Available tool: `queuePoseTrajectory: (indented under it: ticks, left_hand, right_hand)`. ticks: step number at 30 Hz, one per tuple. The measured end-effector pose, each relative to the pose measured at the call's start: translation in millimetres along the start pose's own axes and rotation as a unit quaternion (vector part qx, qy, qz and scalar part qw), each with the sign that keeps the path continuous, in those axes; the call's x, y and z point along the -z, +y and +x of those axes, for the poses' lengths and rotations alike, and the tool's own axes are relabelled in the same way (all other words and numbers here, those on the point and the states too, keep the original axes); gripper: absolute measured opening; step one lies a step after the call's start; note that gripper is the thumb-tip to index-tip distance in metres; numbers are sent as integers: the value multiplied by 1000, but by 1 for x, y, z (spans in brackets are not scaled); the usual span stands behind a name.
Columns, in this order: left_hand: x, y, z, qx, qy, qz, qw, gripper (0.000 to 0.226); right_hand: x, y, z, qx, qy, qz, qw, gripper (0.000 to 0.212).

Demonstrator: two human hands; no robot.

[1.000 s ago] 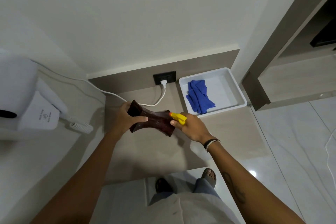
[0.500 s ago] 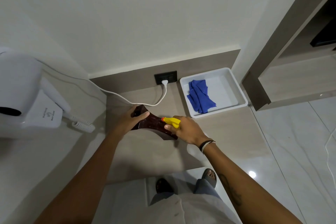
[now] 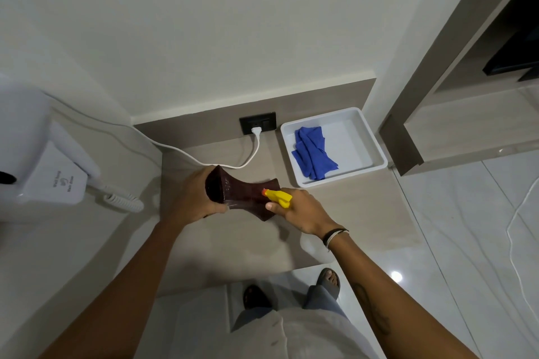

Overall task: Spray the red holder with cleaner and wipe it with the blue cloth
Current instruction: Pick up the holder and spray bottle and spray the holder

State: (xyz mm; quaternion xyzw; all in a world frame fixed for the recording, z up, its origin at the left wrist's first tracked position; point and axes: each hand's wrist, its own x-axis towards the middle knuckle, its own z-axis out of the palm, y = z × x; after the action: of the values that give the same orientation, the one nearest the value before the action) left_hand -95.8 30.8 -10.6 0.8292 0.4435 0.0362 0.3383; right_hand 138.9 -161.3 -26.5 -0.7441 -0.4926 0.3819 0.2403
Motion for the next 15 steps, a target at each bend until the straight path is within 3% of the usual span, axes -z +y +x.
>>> queuePoseTrajectory:
  ticks: [4,8,12,15]
  left_hand:
    - [-3,10,6,115,10,-88,989,66]
    - [-5,14,11,190,9,-148,971,62]
    - [-7,14,11,216,10,-165,962,64]
    - [-8,14,11,187,13,-175,967,57]
  right_hand:
    - [-8,-14,-7,54,6,31,998,44]
    - [-17,-26,-5,82,12,-1,997,48]
    - [-19,-27,0,76,-6,-32,997,49]
    - [-17,-27,2,68,-2,-21,997,50]
